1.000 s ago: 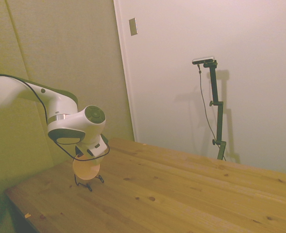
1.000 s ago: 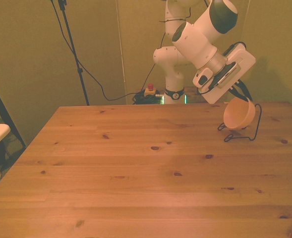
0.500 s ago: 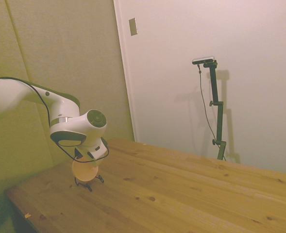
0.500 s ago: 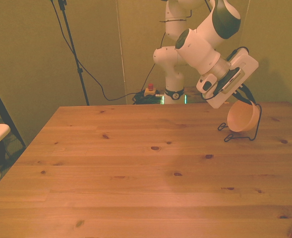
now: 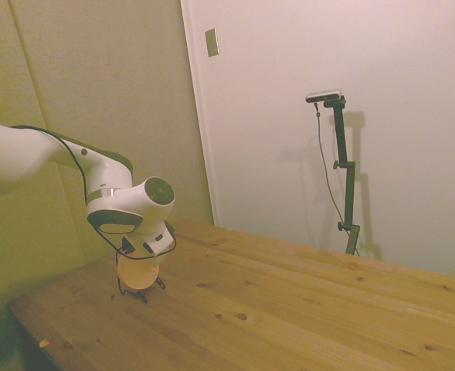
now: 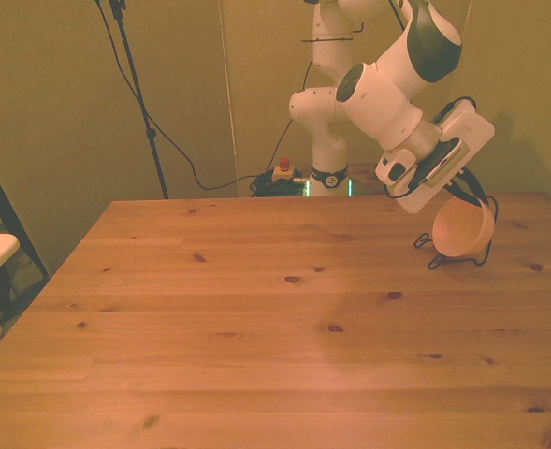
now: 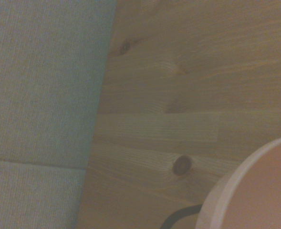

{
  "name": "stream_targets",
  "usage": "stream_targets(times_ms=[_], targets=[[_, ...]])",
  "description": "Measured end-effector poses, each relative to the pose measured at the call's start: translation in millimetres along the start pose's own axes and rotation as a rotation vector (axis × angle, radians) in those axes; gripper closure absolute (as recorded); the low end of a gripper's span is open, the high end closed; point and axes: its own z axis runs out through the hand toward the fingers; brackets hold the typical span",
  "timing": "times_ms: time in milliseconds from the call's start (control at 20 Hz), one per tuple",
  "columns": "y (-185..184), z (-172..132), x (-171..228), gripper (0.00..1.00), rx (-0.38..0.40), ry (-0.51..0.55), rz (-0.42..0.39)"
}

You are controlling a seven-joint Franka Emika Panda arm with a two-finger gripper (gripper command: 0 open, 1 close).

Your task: Load the bowl

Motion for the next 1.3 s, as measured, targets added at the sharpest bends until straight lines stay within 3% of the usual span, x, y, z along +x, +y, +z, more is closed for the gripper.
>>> stream_targets(times_ms=[200, 250, 950, 1300], targets=[[4.9, -0.4, 1.7, 1.00, -0.002, 0.001, 0.010], [5.4, -0.7, 2.1, 0.00, -0.001, 0.001, 0.011], [5.6, -7.6, 4.3, 0.00, 0.007, 0.011, 0.016], [7.1, -52.8, -3.2, 0.00, -0.020, 0.080, 0.031]])
